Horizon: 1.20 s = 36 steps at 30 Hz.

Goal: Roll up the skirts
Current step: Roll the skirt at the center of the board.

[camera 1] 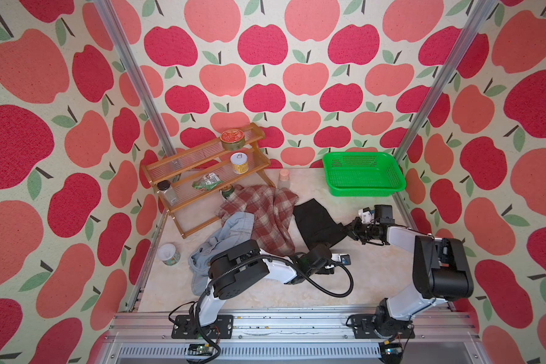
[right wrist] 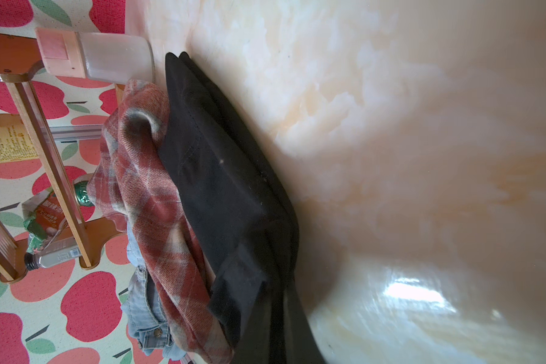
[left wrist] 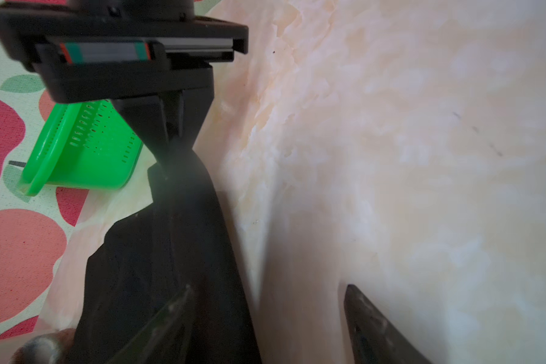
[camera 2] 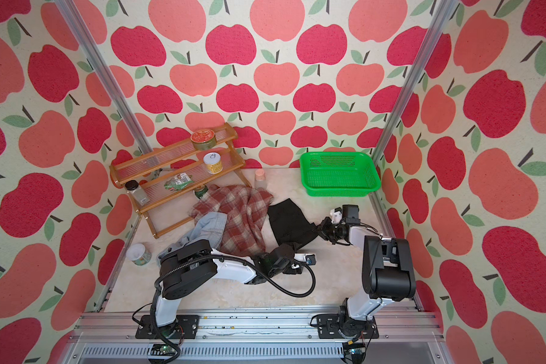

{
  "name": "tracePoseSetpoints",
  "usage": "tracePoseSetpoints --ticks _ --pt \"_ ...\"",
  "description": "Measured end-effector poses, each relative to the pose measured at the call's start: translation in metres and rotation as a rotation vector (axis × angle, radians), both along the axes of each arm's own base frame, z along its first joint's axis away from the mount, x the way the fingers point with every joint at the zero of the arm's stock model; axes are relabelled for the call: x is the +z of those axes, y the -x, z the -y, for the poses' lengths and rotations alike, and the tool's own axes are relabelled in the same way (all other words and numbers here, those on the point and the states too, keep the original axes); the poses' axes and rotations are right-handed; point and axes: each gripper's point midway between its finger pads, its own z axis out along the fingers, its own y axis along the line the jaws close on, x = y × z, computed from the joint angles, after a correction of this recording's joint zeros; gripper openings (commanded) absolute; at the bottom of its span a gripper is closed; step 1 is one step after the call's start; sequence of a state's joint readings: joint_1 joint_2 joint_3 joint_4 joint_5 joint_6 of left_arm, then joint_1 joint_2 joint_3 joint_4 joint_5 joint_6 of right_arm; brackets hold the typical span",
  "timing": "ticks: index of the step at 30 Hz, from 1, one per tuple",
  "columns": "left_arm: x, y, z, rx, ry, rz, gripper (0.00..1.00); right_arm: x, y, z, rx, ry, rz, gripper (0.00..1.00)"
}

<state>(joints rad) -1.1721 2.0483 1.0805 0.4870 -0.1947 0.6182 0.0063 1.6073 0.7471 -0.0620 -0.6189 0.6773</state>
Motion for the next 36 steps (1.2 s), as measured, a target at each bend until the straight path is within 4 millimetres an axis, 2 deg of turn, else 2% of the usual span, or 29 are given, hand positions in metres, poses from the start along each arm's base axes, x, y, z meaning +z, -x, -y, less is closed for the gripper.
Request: tracePoseSetpoints --ticks 7,15,21,25,26,29,31,36 --pt "-0.007 -0.023 -0.001 0.09 -0.014 -0.001 0.71 0.003 0.0 0.0 0.0 0.0 0.008 0.1" --pt "-0.008 -0.037 0.009 0.144 -0.016 0.026 0.67 0.004 0.0 0.003 -0.009 -0.003 0.011 0.1" --pt "-0.01 -0.04 0.011 0.164 -0.028 0.031 0.56 0.004 0.0 0.005 -0.013 -0.004 0.011 0.1" --pt "-0.016 -0.039 0.009 0.164 -0.056 0.015 0.23 0.004 0.0 0.006 -0.016 -0.003 0.011 0.11" --pt "-0.019 -0.039 0.008 0.164 -0.063 0.008 0.17 0.003 0.0 0.007 -0.017 -0.001 0.009 0.11" --pt "-0.021 -0.039 0.009 0.156 -0.074 -0.019 0.09 0.002 0.002 0.011 -0.027 -0.008 -0.002 0.12" --pt "-0.022 -0.04 0.009 0.15 -0.072 -0.044 0.06 0.0 0.003 0.014 -0.037 -0.013 -0.011 0.17" --pt "-0.023 -0.042 0.01 0.133 -0.058 -0.138 0.05 0.001 0.002 0.022 -0.05 -0.02 -0.008 0.5"
